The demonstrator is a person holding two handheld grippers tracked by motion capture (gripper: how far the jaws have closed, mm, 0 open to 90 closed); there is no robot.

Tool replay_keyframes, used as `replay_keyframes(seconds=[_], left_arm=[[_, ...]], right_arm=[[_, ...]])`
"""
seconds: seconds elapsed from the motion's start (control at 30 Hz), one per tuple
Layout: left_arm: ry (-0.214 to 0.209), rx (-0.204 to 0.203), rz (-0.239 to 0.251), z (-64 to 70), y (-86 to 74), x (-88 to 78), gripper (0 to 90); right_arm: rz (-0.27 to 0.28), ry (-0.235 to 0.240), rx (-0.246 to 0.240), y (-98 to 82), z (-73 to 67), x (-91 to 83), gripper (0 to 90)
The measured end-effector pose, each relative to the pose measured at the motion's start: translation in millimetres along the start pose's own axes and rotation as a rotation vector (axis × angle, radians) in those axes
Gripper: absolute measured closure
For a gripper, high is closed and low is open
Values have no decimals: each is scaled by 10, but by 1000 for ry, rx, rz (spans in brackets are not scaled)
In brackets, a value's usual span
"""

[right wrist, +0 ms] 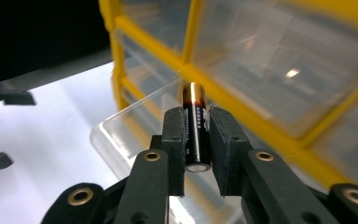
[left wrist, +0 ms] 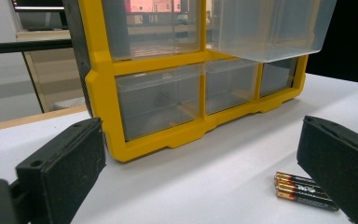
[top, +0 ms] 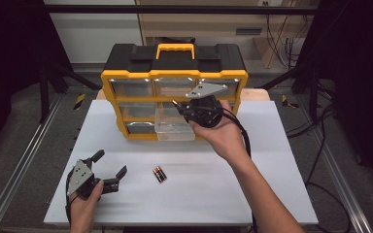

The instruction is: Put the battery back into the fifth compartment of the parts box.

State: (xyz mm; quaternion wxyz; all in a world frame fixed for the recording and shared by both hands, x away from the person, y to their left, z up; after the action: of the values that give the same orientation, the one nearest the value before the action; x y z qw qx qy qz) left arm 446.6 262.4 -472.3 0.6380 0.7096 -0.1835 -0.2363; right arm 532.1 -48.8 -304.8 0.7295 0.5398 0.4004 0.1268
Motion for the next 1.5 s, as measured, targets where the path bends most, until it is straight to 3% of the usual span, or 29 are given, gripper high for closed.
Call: replay_keyframes(seconds=[0.07,0.17,0.4,0.5,0.53,0.77,0.9,0.93,1.2,1.5], left_arm=[[1,-3,1,-6,1,-4,8],[2,-7,4,-17,2,-6,8],[12,-13,8,-38,5,-13,8],[13,-14,10,-38,7,-14,8],[14,-14,9,-40,4,-16,8],[7,-20,13,-37,2,-16,3],[11,-33,16,-49,-3,-23,3],[16,-31,13,-58,-6,-30,3],[18,-27,14,-57,-5,-37,3],[1,-25,-1,-13,-27,20,3]], right_arm=[[-5,15,0,-43,-19,72,666],[21,-3,10,-96,-26,73,553],[68,-64,67,-230,-25,-85,228],[75,-81,64,-290,-46,-139,181],[81,-97,77,-362,-70,-197,125],[92,-116,104,-614,-148,-364,111],[73,-118,130,-783,-183,-370,103],[63,-113,136,-896,-195,-351,103],[21,-81,173,-1178,-248,-251,94],[-33,-37,190,-1340,-330,-124,76]])
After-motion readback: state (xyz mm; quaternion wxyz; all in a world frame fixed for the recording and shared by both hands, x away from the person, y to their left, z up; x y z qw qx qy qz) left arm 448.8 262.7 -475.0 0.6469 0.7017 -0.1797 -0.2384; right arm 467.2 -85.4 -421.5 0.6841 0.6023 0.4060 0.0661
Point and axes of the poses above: each handheld gripper's, and its own axes: x roughly forward along the jaws, y roughly out of its top, z roughly to its right, the point moved 4 cm from there along x, roughly forward along the jaws, and after that the axes turned 1 degree about z, right-handed, at the moved point
